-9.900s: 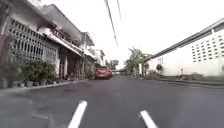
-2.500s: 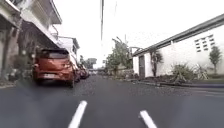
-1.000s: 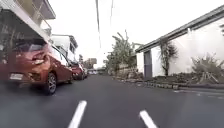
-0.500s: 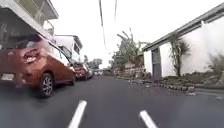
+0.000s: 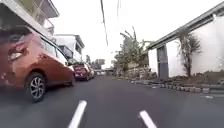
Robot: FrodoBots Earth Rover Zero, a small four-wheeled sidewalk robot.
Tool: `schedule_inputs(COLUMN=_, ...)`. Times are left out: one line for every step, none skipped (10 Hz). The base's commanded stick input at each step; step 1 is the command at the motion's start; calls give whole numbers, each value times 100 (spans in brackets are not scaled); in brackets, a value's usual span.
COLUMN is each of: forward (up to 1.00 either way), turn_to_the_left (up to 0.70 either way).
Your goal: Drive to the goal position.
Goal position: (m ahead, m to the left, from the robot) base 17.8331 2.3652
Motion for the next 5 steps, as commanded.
schedule_inputs(forward=100, turn_to_the_left=0)
schedule_inputs(forward=100, turn_to_the_left=0)
schedule_inputs(forward=100, turn_to_the_left=0)
schedule_inputs(forward=100, turn_to_the_left=0)
schedule_inputs(forward=100, turn_to_the_left=0)
